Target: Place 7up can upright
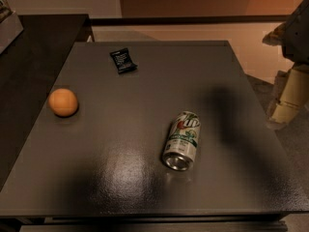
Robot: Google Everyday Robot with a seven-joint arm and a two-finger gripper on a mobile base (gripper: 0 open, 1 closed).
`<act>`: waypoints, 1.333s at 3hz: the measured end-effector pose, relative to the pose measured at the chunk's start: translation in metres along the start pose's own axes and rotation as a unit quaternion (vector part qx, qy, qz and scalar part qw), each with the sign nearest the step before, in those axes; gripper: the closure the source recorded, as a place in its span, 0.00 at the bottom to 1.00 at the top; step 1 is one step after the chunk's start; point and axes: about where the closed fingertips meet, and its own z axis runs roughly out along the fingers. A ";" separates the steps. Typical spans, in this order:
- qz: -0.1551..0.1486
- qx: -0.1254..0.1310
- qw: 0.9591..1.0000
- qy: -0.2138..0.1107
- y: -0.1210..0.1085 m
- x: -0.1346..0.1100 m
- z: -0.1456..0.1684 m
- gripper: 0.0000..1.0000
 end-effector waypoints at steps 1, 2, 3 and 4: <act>0.000 0.000 1.000 0.000 0.000 0.000 0.000 0.00; -0.015 0.000 1.000 -0.005 0.000 -0.006 0.002 0.00; -0.072 -0.008 0.997 -0.018 0.002 -0.021 0.010 0.00; -0.169 -0.030 0.984 -0.038 0.007 -0.046 0.028 0.00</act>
Offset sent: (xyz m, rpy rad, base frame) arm 0.0050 0.0134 -0.0061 0.0004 0.0071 0.0766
